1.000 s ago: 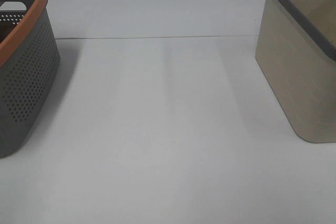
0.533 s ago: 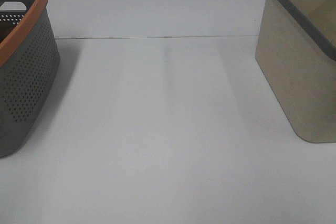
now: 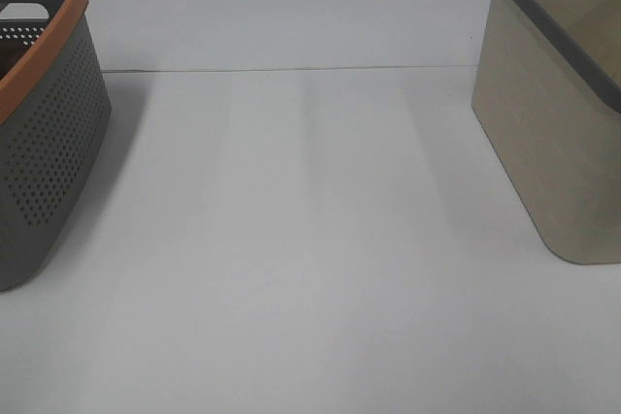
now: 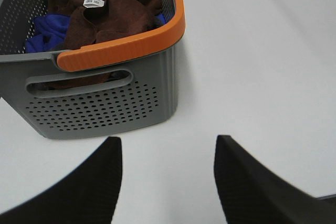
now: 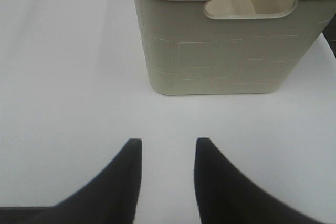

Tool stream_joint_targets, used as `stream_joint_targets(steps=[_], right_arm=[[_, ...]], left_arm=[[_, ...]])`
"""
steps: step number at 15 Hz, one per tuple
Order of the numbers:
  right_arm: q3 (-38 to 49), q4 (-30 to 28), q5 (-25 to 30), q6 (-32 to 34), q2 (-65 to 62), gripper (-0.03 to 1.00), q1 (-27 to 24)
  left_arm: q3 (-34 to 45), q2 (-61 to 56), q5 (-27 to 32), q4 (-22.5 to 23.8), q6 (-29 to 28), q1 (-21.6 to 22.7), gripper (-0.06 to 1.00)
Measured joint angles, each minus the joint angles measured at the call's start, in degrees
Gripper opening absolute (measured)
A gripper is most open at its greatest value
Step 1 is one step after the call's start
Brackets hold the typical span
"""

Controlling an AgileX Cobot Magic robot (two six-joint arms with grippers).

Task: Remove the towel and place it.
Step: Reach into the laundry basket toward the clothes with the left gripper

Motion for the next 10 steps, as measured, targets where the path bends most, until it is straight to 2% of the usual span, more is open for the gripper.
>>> stream_joint_targets(steps=[2, 4, 6, 10], right_arm=[[0.0, 0.0, 0.0, 0.0, 0.0, 0.34, 0.0], [0.0, 0.0, 0.0, 0.0, 0.0, 0.34, 0.0], [0.0, 0.0, 0.0, 0.0, 0.0, 0.34, 0.0], [0.0, 0.0, 0.0, 0.0, 0.0, 0.34, 0.0]], left_arm=[[-0.1, 0.0, -0.2, 0.0, 0.0, 0.0, 0.52], [-2.0, 2.2, -8.6, 0.7, 0.0, 0.0, 0.52], [-2.2, 5.4, -14.4, 0.9, 0.0, 0.0, 0.52], [-3.1, 21.3, -30.1, 0.9, -0.7, 0.0, 0.52]])
